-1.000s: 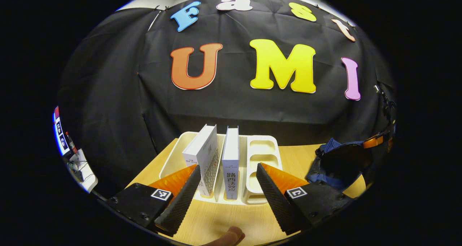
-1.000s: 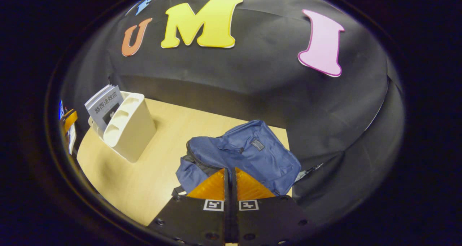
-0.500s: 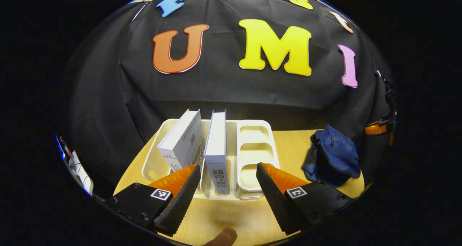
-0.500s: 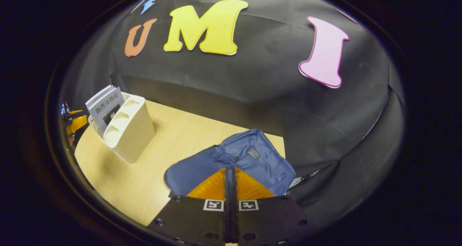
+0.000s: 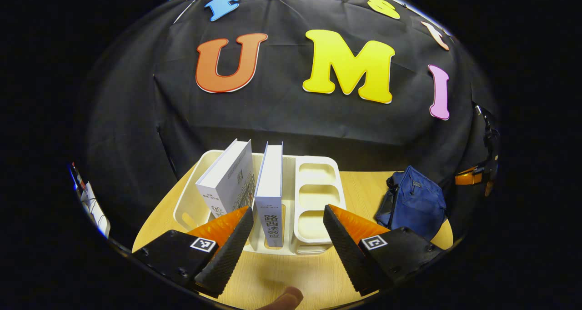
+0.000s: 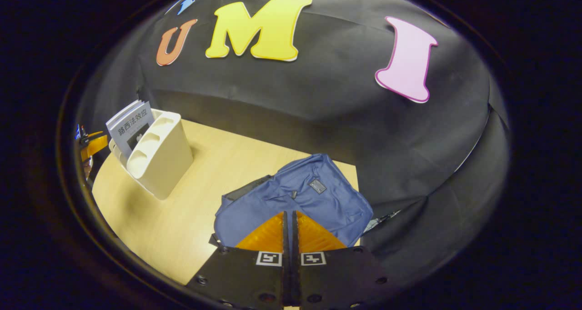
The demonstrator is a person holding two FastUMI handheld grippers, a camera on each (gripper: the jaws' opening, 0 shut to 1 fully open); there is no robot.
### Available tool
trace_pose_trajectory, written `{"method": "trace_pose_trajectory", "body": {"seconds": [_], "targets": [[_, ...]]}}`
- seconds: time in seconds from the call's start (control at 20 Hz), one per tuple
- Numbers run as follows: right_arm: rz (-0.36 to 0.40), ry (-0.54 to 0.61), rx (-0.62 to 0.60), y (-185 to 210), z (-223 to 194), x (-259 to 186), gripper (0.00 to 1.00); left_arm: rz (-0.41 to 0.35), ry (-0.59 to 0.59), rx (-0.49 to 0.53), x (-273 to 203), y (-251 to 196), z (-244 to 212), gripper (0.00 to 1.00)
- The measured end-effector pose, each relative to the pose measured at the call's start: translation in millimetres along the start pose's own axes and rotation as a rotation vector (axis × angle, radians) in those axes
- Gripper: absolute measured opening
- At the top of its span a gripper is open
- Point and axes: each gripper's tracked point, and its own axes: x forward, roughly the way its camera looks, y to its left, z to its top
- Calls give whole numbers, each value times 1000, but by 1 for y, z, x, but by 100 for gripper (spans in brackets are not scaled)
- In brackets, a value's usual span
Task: Open the schoolbag, grab two books from the bookshelf and put them into the schoolbag.
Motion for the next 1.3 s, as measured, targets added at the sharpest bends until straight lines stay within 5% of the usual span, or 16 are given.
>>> {"method": "trace_pose_trajectory", "body": {"seconds": [0.15, 0.45, 0.8, 1.3], "targets": [[16, 46, -28, 16, -29, 16, 1, 10, -19, -4, -4, 3, 3, 100], [43, 168, -99, 58, -106, 49, 99, 19, -40, 21, -28, 4, -5, 99], [108, 240, -182, 104, -140, 66, 99, 25, -32, 7, -31, 4, -16, 99], [8, 353, -322, 101, -158, 107, 99, 12, -3, -9, -22, -2, -34, 100]]}}
